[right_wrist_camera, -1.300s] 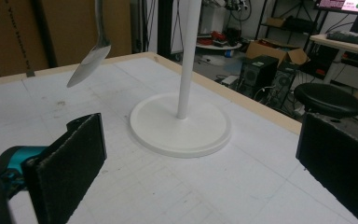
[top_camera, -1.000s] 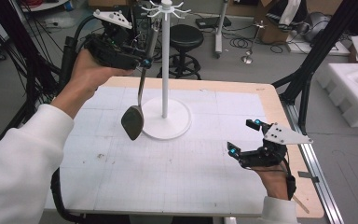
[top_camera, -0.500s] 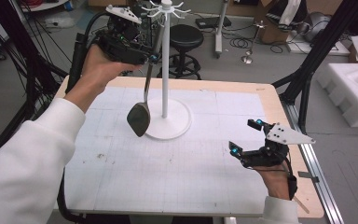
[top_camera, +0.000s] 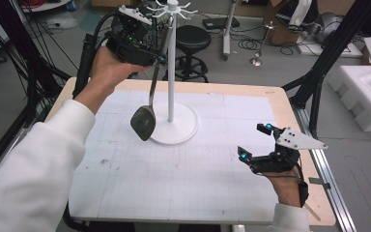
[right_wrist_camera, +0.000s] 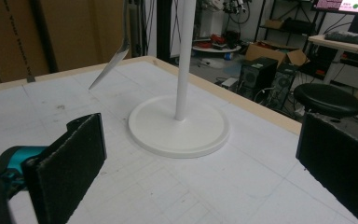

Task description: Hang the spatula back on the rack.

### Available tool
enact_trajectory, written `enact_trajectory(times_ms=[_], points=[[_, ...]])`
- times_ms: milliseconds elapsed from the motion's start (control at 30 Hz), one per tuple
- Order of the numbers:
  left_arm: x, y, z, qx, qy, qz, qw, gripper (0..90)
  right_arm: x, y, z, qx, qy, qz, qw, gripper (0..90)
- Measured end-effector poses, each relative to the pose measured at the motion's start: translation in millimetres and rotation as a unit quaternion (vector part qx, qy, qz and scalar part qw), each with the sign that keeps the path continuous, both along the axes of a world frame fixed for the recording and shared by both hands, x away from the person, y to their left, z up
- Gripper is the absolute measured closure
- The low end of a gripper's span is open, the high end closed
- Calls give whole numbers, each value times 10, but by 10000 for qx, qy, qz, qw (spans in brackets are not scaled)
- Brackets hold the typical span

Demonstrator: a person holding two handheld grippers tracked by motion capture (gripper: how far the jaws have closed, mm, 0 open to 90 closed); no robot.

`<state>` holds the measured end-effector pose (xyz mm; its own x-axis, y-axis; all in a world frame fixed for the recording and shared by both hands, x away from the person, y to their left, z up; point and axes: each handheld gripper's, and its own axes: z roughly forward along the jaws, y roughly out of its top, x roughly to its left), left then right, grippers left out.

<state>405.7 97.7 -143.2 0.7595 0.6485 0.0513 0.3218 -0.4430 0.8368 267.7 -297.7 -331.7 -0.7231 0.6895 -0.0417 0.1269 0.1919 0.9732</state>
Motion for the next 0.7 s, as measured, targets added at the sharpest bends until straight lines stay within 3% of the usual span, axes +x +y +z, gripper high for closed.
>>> enact_trajectory(times_ms=[400, 700], points=[[55, 10, -33, 67, 10, 173, 9998, 690, -4, 1, 5, -16, -16, 2, 10000, 5], [105, 32, -118, 18, -117, 107, 9999, 683, -9, -5, 5, 2, -4, -8, 10000, 5]])
